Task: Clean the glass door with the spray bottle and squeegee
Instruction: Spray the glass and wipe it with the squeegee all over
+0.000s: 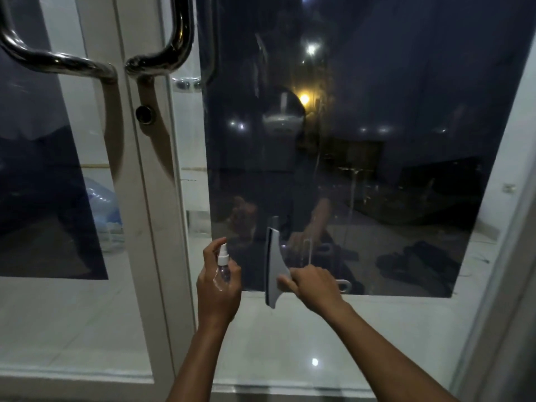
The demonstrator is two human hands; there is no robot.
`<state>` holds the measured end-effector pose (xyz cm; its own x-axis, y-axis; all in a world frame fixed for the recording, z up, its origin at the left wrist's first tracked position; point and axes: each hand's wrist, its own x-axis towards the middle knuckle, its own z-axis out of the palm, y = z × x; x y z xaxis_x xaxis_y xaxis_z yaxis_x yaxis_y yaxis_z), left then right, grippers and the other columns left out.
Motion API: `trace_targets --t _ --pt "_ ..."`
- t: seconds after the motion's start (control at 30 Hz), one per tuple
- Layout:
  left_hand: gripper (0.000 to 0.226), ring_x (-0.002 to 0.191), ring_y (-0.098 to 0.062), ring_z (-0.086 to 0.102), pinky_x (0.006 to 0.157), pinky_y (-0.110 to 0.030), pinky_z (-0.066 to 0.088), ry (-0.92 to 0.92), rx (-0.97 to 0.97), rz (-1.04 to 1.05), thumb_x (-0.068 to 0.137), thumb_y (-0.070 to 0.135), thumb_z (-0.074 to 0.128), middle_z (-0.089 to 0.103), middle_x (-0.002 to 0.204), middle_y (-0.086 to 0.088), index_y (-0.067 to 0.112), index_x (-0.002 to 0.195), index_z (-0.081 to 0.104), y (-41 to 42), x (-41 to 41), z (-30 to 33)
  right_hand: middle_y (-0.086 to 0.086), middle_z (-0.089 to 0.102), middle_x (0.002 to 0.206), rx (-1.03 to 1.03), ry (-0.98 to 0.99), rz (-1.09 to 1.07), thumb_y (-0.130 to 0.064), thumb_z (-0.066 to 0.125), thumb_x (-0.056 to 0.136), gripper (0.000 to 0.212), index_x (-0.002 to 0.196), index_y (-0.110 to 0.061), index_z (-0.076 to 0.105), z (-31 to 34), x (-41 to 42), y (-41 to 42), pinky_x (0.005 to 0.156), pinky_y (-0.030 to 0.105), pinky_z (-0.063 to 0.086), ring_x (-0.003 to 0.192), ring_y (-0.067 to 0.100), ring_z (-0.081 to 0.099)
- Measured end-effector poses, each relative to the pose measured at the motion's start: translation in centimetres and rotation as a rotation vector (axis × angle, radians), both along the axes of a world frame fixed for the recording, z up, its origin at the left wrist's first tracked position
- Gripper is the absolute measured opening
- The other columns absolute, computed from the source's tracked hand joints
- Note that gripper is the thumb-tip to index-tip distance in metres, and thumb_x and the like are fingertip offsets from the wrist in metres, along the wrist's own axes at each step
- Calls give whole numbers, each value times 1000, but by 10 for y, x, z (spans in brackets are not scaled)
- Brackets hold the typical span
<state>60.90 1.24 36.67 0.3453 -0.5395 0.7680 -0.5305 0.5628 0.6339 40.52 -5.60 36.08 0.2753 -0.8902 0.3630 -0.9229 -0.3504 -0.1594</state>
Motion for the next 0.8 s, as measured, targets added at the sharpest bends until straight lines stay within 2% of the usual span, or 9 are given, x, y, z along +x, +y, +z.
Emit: trace_targets --t 0.13,0.27,0.33,0.43,0.5,0.57,0.6,0.7,0.8 --pt "40 71 -5 63 58 -9 47 -16 5 -30 96 34 48 60 81 19 54 130 37 -3 -9 -1 3 66 78 27 -45 -7 -57 40 100 46 86 -22 67 15 24 -11 71 34 52 69 20 63" --pt "39 69 -3 63 55 -6 44 -30 -23 -42 96 35 47 58 76 19 51 130 39 -11 -16 0 5 69 86 44 -18 -124 -64 40 97 50 82 -23 63 19 -26 -21 73 37 51 79 27 66" --pt "43 68 -4 63 55 -8 45 -35 -36 -44 96 32 49 58 79 17 57 128 37 -14 -19 0 0 67 81 52 -36 -185 -68 41 96 51 75 -24 56 10 -67 -22 65 32 44 76 21 64" --pt "45 68 -7 62 55 -10 45 -22 -27 -52 96 30 50 59 80 15 59 127 36 -17 -24 1 -9 55 66 3 -70 -226 -71 41 94 52 68 -27 53 -3 -113 -14 53 23 32 60 4 53" --pt "42 69 -9 63 55 -11 46 -17 -14 -64 96 30 51 59 81 18 55 128 38 -19 -32 1 -9 56 63 -8 -98 -240 -71 41 92 54 68 -26 55 -11 -129 -9 54 22 38 57 4 54" --pt "40 73 -8 63 57 -11 48 -21 -4 -85 96 28 51 60 89 24 46 129 42 -21 -40 3 -8 58 62 10 -170 -216 -70 43 92 54 66 -25 57 -13 -131 -6 58 24 48 57 7 57" --pt "39 74 -7 64 58 -11 49 -25 -2 -96 96 26 52 59 92 27 42 130 44 -21 -45 4 -8 57 60 15 -233 -196 -71 43 91 54 65 -25 56 -14 -130 -3 57 25 48 56 7 57" --pt "37 74 -4 64 56 -9 47 -35 -18 -100 96 26 52 60 83 23 35 131 45 -23 -51 10 -10 56 58 -30 -392 -132 -73 38 88 57 60 -26 53 -4 -112 2 53 27 38 55 9 55" --pt "38 68 -7 63 55 -11 46 -43 -22 -113 96 28 50 61 80 14 35 132 44 -29 -58 22 -9 54 60 -130 -539 -136 -64 44 96 57 56 -24 50 26 -86 -4 58 31 29 58 14 49"
